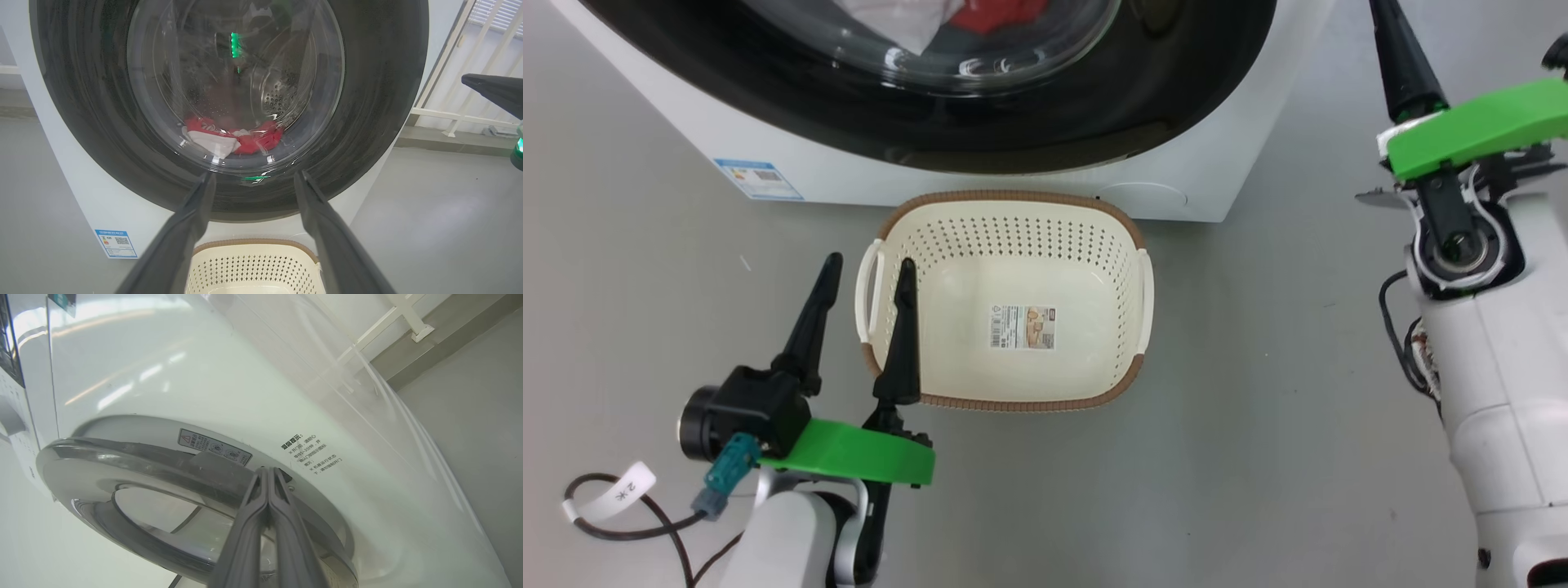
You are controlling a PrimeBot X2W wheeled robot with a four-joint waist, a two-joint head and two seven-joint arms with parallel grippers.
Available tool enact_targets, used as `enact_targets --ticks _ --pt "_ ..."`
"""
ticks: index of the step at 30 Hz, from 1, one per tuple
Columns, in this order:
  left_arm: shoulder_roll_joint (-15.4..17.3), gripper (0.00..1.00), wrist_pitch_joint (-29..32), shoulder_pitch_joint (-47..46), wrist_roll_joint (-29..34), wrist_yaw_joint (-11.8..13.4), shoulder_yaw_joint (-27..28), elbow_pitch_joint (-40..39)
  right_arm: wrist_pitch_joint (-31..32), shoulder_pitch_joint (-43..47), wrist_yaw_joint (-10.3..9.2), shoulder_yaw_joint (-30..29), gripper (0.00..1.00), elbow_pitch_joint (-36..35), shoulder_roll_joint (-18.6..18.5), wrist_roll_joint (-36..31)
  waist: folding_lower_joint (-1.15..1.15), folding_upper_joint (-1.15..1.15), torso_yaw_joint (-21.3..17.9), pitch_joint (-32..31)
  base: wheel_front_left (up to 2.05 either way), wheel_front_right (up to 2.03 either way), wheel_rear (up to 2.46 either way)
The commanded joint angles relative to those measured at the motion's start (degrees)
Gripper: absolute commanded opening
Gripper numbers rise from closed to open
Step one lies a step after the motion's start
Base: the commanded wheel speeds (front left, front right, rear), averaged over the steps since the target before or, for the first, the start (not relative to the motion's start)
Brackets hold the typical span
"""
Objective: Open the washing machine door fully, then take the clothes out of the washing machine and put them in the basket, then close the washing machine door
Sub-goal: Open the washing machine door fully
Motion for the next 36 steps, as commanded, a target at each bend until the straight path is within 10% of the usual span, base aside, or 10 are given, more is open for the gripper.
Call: enact_targets --ticks 1,36 --pt "0.9 1.00 -0.7 -1.0 0.1 0.1 1.3 -1.4 1.6 -2.1 0.03 0.4 0.00 -1.0 0.3 1.3 0.00 0.00 0.6 0.9 0.00 0.00 0.00" --pt "0.9 1.00 -0.7 -2.7 0.2 -0.2 -1.1 -1.1 24.9 -19.6 0.03 -2.2 0.00 12.1 -3.4 6.4 0.00 0.00 5.3 5.4 0.00 0.00 0.00"
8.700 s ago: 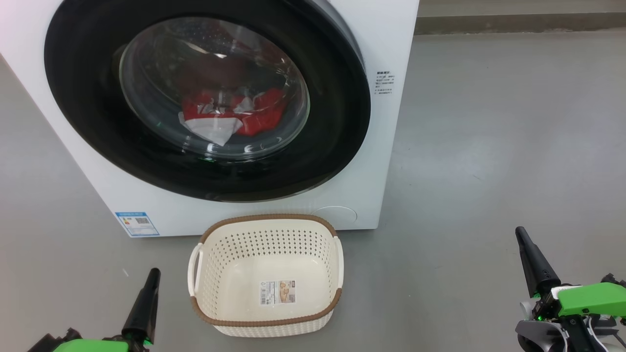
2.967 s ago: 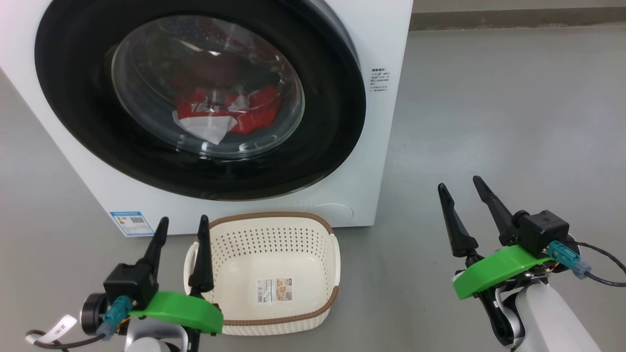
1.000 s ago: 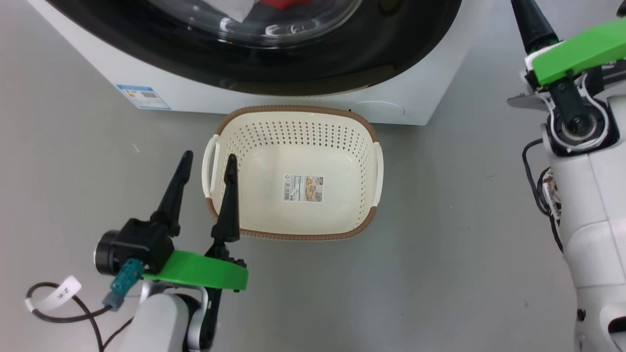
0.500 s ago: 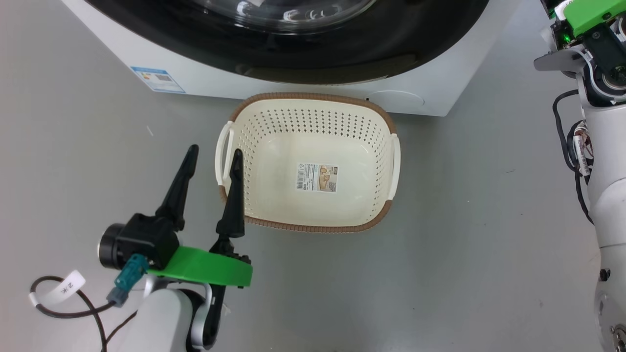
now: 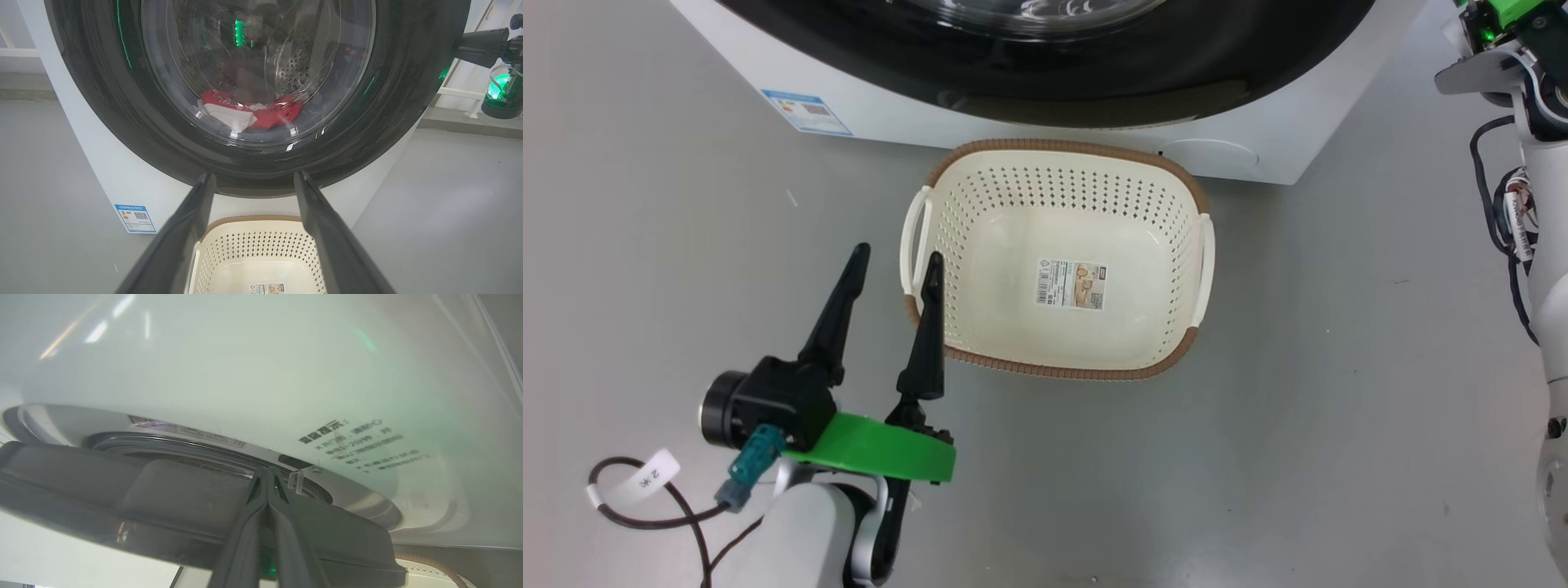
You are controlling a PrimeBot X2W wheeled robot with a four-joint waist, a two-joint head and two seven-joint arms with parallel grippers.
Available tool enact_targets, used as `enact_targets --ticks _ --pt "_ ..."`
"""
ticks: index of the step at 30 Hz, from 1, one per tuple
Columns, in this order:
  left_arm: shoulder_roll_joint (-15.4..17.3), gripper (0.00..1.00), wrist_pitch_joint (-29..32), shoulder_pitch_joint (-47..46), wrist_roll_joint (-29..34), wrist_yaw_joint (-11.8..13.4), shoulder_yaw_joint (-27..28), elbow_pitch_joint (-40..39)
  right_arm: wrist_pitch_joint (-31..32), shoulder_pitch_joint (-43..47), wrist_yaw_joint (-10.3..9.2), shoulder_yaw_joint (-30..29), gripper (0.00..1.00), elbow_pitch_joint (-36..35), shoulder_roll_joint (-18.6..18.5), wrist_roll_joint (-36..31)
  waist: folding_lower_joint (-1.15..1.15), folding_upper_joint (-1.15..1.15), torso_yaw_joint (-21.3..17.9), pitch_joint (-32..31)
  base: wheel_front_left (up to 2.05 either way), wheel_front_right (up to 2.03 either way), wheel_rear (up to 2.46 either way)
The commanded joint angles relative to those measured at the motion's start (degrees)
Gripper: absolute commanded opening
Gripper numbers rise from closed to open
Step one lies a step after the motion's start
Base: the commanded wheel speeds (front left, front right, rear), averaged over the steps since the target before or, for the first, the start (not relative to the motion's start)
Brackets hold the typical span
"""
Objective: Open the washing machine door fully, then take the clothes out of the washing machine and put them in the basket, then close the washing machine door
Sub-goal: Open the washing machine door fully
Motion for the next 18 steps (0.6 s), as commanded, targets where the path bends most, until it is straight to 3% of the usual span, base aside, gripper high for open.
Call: enact_targets --ticks 1,18 --pt "1.0 1.00 -0.7 -1.3 -0.1 -0.1 1.3 -1.1 0.7 -1.9 0.05 1.1 0.00 -1.1 0.6 -0.6 0.00 0.00 0.4 0.1 0.00 0.00 0.00" --pt "1.0 1.00 -0.7 -1.6 -0.6 0.1 1.2 -1.4 6.7 -3.6 0.05 1.8 0.00 1.2 0.1 -0.2 0.00 0.00 1.9 1.0 0.00 0.00 0.00"
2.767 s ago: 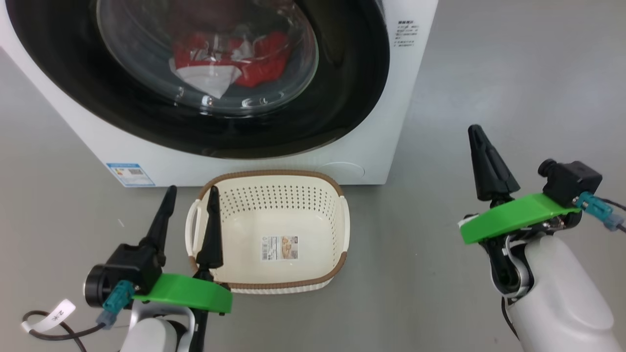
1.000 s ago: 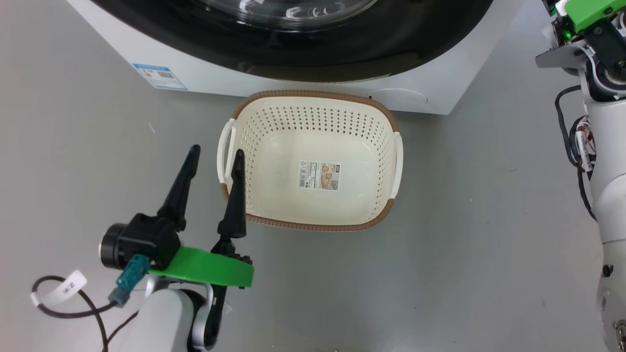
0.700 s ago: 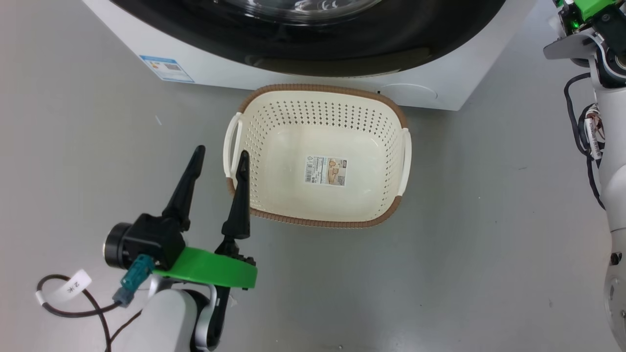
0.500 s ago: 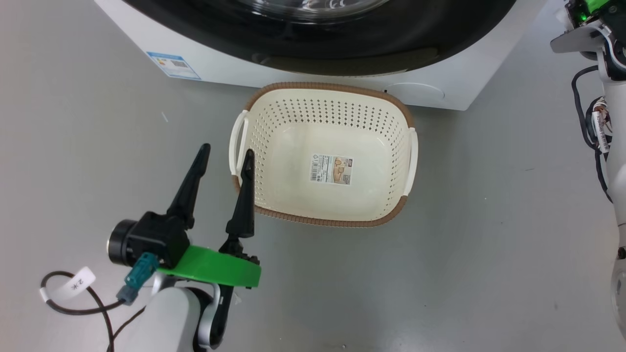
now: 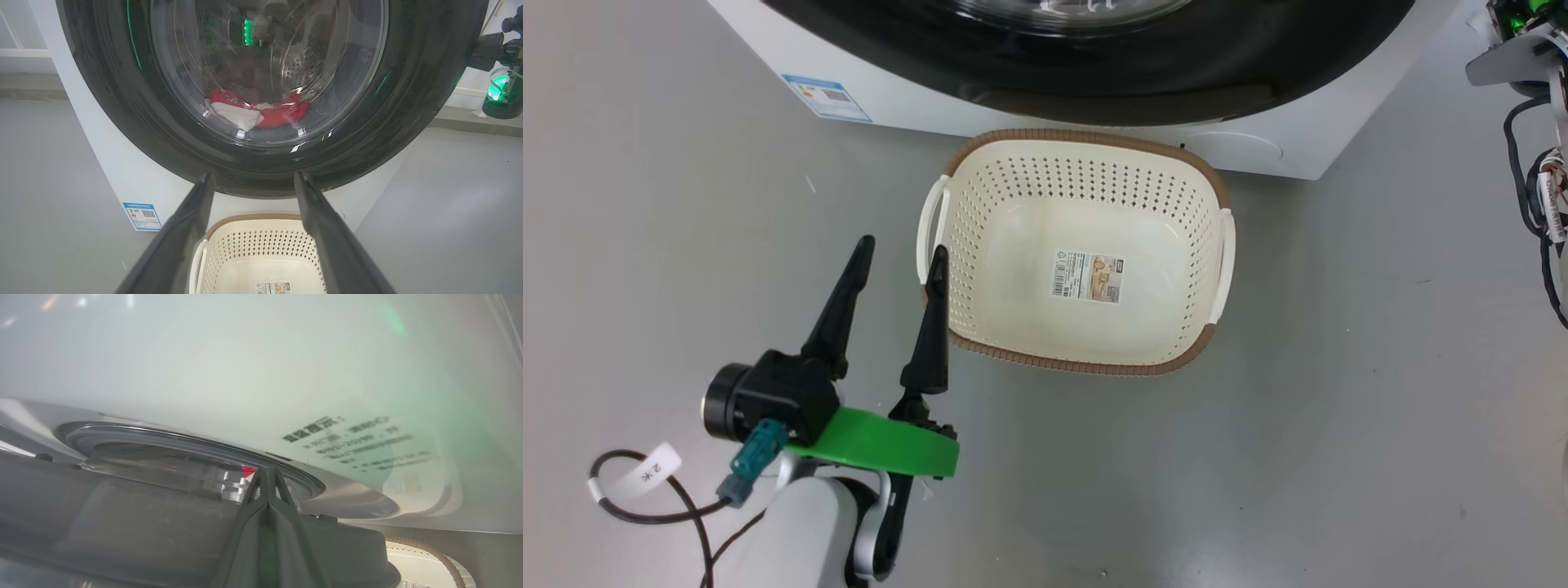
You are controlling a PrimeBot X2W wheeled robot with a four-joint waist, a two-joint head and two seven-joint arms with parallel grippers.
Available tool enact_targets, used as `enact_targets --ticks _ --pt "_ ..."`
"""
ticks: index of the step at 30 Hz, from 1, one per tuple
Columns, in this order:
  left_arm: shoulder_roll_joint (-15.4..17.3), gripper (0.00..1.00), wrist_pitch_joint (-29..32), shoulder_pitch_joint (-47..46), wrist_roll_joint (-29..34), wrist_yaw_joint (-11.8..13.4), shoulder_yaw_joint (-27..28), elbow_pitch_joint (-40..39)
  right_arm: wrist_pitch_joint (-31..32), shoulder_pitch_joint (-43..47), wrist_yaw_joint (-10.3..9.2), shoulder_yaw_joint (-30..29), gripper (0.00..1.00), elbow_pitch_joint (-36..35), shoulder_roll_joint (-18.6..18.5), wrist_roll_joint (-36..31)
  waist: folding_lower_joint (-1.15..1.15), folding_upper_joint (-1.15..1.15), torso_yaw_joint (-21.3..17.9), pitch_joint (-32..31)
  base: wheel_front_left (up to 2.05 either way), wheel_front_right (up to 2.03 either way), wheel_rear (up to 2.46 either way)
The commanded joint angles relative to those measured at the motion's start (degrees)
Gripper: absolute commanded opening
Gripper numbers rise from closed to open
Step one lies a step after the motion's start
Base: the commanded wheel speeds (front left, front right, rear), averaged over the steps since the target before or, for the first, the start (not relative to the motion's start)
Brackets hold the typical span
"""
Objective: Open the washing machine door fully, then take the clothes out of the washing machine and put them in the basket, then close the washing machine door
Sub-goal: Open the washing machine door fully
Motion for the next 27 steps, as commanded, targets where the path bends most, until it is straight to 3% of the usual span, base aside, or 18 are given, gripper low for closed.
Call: enact_targets --ticks 1,27 --pt "1.0 1.00 -0.7 -0.7 -0.3 0.1 1.9 -1.3 1.4 -0.8 0.32 1.5 0.00 -1.8 2.2 0.5 0.00 0.00 -0.1 -0.1 0.00 0.00 0.00" --pt "1.0 1.00 -0.7 0.6 0.5 0.1 3.0 -0.4 7.3 8.9 0.32 1.8 0.00 -7.7 5.0 2.6 0.00 0.00 -2.8 -4.9 0.00 0.00 0.00"
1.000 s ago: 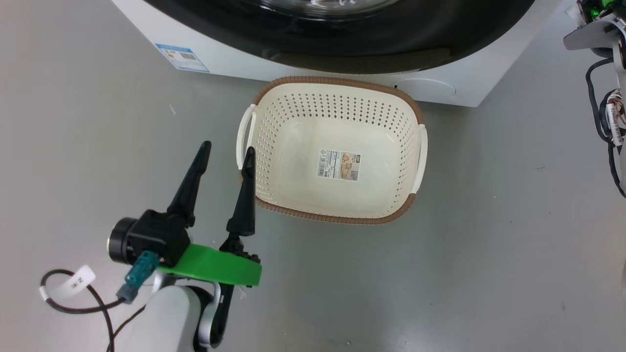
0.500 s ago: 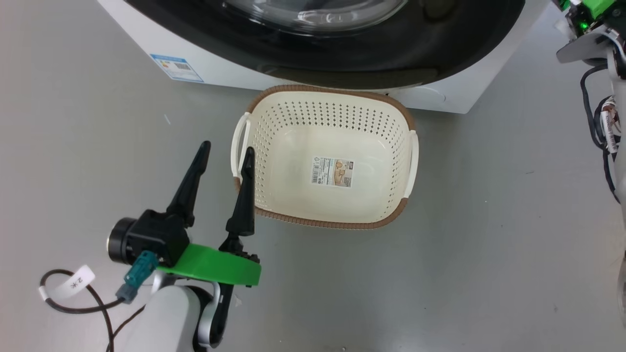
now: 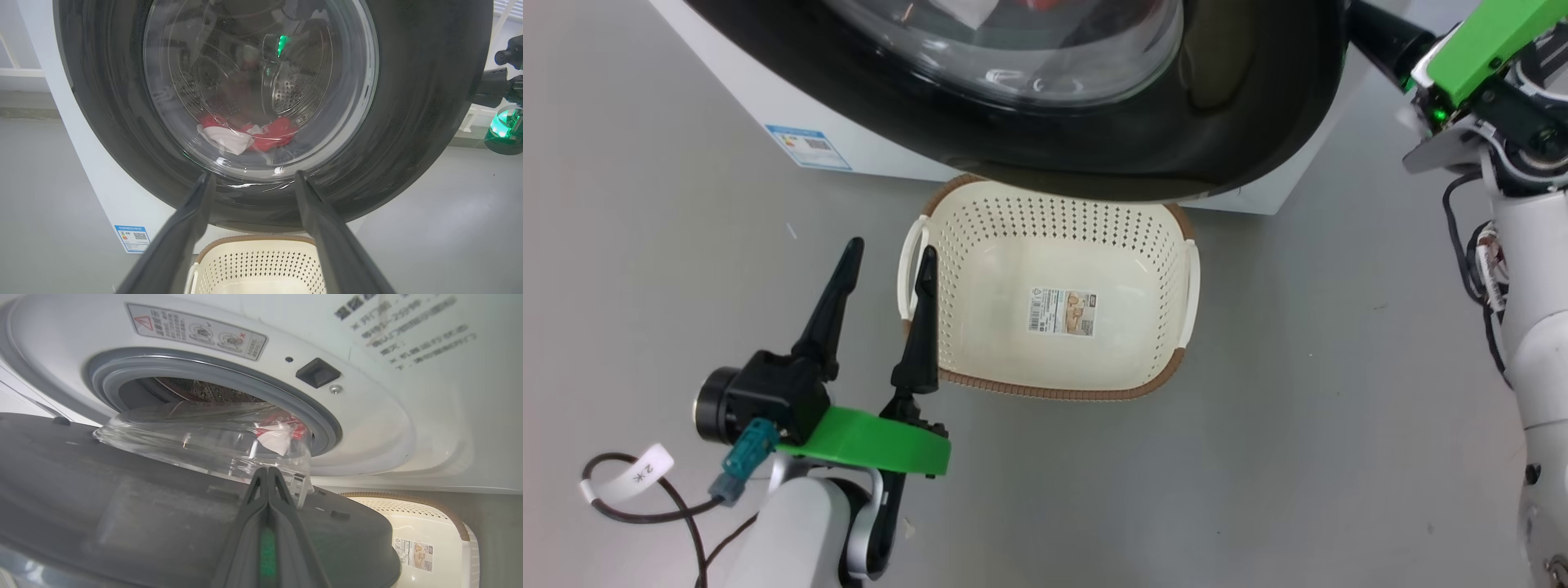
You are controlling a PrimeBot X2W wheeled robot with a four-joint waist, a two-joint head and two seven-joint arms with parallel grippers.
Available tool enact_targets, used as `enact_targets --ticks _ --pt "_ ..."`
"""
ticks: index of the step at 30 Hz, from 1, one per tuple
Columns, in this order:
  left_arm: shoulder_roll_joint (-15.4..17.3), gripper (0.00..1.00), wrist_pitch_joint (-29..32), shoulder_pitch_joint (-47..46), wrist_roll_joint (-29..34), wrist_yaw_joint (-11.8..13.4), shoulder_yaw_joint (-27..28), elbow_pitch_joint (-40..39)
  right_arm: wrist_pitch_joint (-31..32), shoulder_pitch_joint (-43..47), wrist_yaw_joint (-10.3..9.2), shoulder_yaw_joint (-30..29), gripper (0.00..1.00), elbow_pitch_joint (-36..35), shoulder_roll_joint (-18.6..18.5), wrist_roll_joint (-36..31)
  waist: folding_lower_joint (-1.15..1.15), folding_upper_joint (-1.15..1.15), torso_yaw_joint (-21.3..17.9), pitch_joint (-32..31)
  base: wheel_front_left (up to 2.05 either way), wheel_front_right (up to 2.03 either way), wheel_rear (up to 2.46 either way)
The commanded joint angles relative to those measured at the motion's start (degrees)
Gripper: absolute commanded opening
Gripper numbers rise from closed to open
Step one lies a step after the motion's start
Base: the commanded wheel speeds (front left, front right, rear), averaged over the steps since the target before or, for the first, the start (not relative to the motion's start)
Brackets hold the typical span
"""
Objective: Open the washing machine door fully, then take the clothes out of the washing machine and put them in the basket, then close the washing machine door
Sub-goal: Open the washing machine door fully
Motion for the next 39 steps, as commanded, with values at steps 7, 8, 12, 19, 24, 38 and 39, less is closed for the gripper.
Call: enact_targets --ticks 7,8,12,19,24,38,39 --pt "1.0 1.00 -0.7 0.9 0.7 -0.1 2.2 -1.4 1.6 3.6 0.46 1.0 0.00 -4.1 3.2 1.3 0.00 0.00 -0.8 -1.8 0.00 0.00 0.00" --pt "1.0 1.00 -0.7 1.0 0.7 -0.1 2.2 -1.5 1.7 4.0 0.46 1.0 0.00 -4.6 3.4 1.4 0.00 0.00 -0.8 -2.0 0.00 0.00 0.00" --pt "1.0 1.00 -0.7 1.4 0.9 -0.1 2.4 -2.0 2.1 5.7 0.46 1.1 0.00 -6.4 3.8 1.6 0.00 0.00 -1.0 -2.5 0.00 0.00 0.00" --pt "1.0 1.00 -0.7 2.2 1.0 0.0 2.5 -2.5 2.7 8.4 0.46 1.0 0.00 -9.0 4.3 2.0 0.00 0.00 -1.1 -3.5 0.00 0.00 0.00" --pt "1.0 1.00 -0.7 2.8 0.9 0.1 2.5 -2.5 3.8 11.0 0.46 0.7 0.00 -10.4 4.6 2.4 0.00 0.00 -1.0 -5.0 0.00 0.00 0.00" --pt "1.0 1.00 -0.7 5.2 0.8 -0.1 2.6 -2.1 6.2 17.7 0.46 2.4 0.00 -14.8 5.3 4.1 0.00 0.00 0.3 -9.1 0.00 0.00 0.00" --pt "1.0 1.00 -0.7 5.4 0.8 0.0 2.6 -2.2 6.3 18.1 0.46 2.6 0.00 -15.2 5.3 4.3 0.00 0.00 0.5 -9.3 0.00 0.00 0.00"
